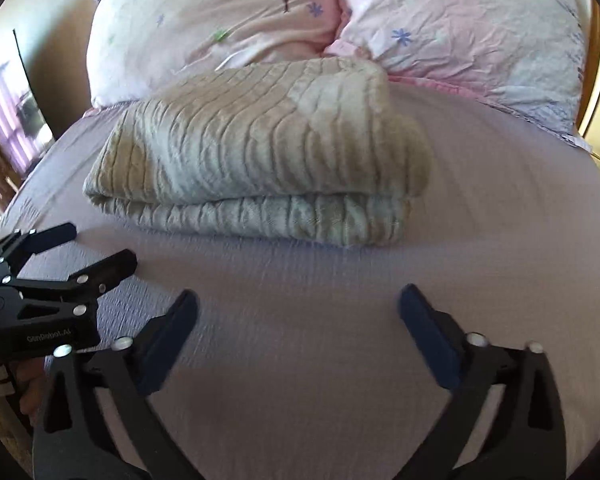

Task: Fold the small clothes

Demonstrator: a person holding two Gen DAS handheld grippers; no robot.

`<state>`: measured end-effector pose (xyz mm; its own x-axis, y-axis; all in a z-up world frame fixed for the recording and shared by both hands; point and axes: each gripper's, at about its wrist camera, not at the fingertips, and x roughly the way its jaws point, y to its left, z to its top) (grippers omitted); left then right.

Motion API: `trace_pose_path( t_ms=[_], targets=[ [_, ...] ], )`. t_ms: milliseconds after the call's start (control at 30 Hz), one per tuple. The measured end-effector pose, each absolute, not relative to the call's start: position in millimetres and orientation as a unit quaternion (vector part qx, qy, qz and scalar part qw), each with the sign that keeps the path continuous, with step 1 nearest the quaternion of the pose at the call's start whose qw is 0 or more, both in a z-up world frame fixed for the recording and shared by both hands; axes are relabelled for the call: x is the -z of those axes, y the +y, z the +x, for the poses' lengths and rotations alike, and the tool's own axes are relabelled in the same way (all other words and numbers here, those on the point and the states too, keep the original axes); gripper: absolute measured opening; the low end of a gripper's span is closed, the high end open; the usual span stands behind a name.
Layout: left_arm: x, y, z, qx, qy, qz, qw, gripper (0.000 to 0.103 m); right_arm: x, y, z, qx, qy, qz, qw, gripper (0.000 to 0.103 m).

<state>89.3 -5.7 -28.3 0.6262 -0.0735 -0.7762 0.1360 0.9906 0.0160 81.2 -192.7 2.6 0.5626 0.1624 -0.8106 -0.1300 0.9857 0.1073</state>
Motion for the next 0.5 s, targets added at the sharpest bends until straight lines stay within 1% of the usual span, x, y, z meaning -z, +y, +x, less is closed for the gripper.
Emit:
trace_pose_path(
  t_ms=[100,500],
  targets=[
    [27.7,-5.4,89.4,0.061,0.428,0.039,0.901,0.101,-1.4,-183.1,79.3,-0.073,0.466,-0.015,0.882,0.102],
    [26.0,-5.4,90.1,0.066,0.436,0.041,0.896,0.101,-1.2,-183.4,77.6,-0.069,0.466,-0.012,0.882,0.102]
  ],
)
